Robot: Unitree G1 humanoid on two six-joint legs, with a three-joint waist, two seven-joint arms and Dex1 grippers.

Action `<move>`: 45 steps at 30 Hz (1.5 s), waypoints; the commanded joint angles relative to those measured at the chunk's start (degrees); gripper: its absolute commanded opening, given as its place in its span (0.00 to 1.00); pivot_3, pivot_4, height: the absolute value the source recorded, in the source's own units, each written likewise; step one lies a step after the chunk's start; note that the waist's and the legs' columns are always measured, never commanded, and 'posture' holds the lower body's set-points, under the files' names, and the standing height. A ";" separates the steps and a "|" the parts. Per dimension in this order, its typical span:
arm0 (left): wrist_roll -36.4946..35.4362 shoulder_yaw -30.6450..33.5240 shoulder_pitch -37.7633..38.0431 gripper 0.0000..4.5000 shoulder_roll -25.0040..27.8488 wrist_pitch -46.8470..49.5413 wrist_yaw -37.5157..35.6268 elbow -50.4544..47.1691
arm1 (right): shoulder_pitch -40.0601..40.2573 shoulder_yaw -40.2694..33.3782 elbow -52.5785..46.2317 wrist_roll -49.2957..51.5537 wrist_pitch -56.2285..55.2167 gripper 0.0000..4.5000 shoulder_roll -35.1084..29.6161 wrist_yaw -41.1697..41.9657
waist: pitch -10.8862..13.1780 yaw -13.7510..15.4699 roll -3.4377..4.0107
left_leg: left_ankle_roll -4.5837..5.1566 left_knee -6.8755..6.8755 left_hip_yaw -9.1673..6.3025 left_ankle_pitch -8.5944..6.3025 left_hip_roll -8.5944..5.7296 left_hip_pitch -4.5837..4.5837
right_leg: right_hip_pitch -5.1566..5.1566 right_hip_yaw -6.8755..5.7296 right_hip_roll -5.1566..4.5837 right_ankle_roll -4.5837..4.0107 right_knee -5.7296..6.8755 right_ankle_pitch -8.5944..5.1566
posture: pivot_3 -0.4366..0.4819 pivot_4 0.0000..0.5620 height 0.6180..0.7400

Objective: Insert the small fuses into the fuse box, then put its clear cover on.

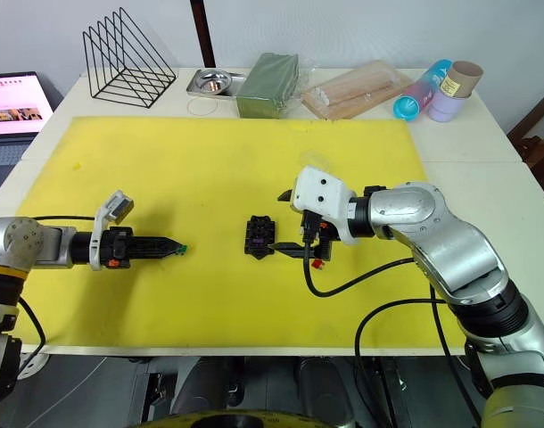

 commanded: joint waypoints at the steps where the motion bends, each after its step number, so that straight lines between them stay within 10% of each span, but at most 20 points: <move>1: 1.38 -0.84 0.59 0.24 1.03 -1.03 -0.66 0.13 | -1.18 -0.38 -1.19 -0.31 -0.79 1.00 -0.06 0.23 | 0.00 -0.01 0.00 | 0.00 0.00 0.00 0.00 0.00 0.00 | 0.00 0.00 0.00 0.00 0.00 0.00 | 0.48 0.27 1.00; 10: 2.35 -0.78 1.38 0.24 0.56 -1.85 -0.35 -0.86 | -1.29 0.02 -0.90 -1.25 -1.11 1.00 -0.25 0.54 | 0.00 -0.02 0.00 | 0.00 -0.01 0.00 0.00 0.01 0.00 | 0.00 0.00 0.00 0.00 0.00 0.00 | 0.48 0.27 1.00; 15: 2.79 -0.80 1.30 0.01 0.40 -2.30 -0.19 -0.64 | -1.48 -0.13 -0.66 -1.37 -0.99 1.00 0.10 0.68 | 0.00 -0.01 0.00 | 0.00 -0.01 0.00 0.00 0.01 0.00 | 0.00 0.00 0.00 0.00 0.00 0.00 | 0.48 0.27 1.00; 34: 3.72 5.67 5.08 0.01 -2.10 -21.06 -5.42 -1.39 | -1.22 -0.65 0.02 -1.65 -1.59 1.00 0.18 0.89 | -0.02 0.21 0.04 | 0.00 -0.01 0.00 0.00 0.04 0.04 | 0.00 0.00 0.00 -0.01 0.01 0.00 | 0.48 0.27 1.00; 45: 0.99 7.95 -4.66 0.01 -5.96 -29.77 -6.97 -15.79 | -8.63 -14.12 1.96 19.16 19.92 1.00 6.13 -2.33 | -0.01 0.30 0.00 | -0.04 -0.01 -0.03 0.02 0.04 -0.03 | 0.03 -0.04 -0.09 0.00 -0.02 0.01 | 0.48 0.27 1.00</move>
